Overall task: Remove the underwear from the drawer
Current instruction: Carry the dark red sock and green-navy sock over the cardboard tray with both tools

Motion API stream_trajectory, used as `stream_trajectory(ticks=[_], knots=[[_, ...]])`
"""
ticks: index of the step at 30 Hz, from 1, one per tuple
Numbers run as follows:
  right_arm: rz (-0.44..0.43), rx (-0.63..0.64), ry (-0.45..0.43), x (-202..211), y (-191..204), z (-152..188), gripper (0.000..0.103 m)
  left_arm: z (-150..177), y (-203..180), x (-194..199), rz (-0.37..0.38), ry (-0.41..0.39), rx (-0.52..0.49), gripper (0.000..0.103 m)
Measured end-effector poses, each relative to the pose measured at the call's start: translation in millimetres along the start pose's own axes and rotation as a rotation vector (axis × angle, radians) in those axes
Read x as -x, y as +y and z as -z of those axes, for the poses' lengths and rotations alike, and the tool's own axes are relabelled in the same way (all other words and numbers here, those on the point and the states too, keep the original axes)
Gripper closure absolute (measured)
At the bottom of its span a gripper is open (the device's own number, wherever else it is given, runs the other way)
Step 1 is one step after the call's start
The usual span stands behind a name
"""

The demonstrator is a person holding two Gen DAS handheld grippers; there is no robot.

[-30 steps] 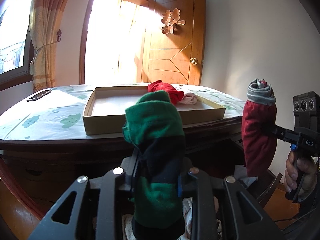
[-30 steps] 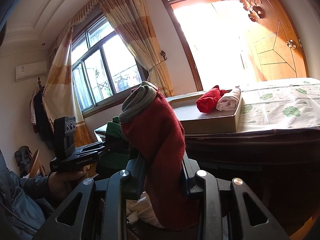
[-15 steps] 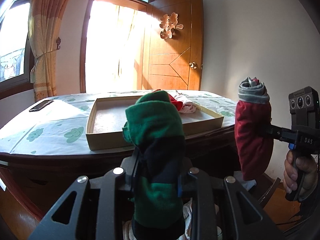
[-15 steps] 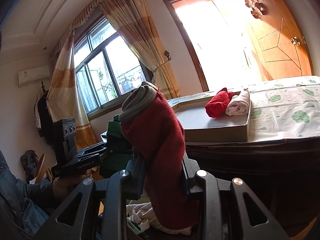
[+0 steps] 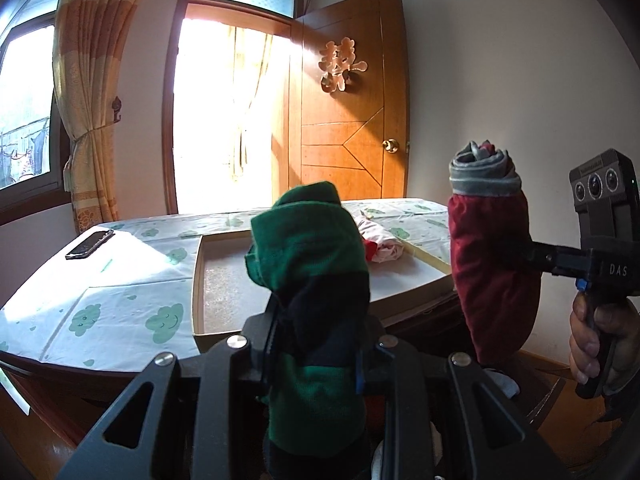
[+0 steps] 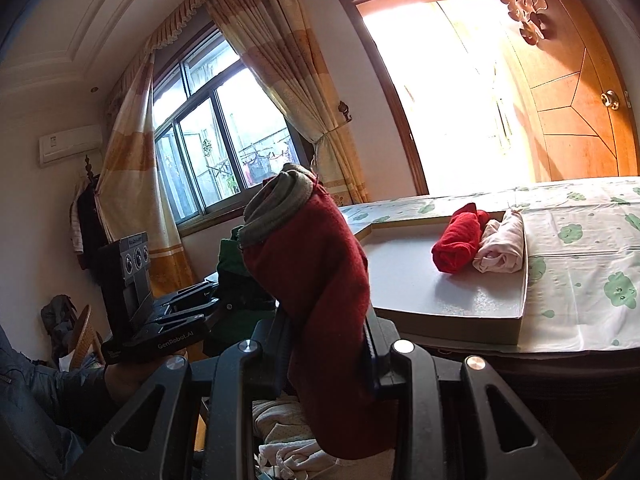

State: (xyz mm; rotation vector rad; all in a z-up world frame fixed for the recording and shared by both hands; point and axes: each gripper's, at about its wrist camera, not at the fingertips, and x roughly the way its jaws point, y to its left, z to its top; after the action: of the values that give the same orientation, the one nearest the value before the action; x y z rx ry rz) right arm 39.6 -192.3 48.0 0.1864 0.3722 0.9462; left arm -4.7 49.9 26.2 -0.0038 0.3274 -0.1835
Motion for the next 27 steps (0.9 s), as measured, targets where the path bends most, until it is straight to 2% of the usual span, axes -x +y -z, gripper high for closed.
stream_trajectory(ticks=[11, 16, 27], knots=[[-0.024, -0.036, 0.028, -34, -5, -35, 0.071, -25, 16, -15, -0.009, -0.007, -0.003, 0.077], [-0.036, -0.082, 0.036, -47, -16, -49, 0.071, -40, 26, -28, -0.016, 0.007, -0.010, 0.077], [-0.023, -0.088, 0.060, -83, -23, -78, 0.071, -59, 41, -57, -0.027, 0.047, -0.007, 0.077]])
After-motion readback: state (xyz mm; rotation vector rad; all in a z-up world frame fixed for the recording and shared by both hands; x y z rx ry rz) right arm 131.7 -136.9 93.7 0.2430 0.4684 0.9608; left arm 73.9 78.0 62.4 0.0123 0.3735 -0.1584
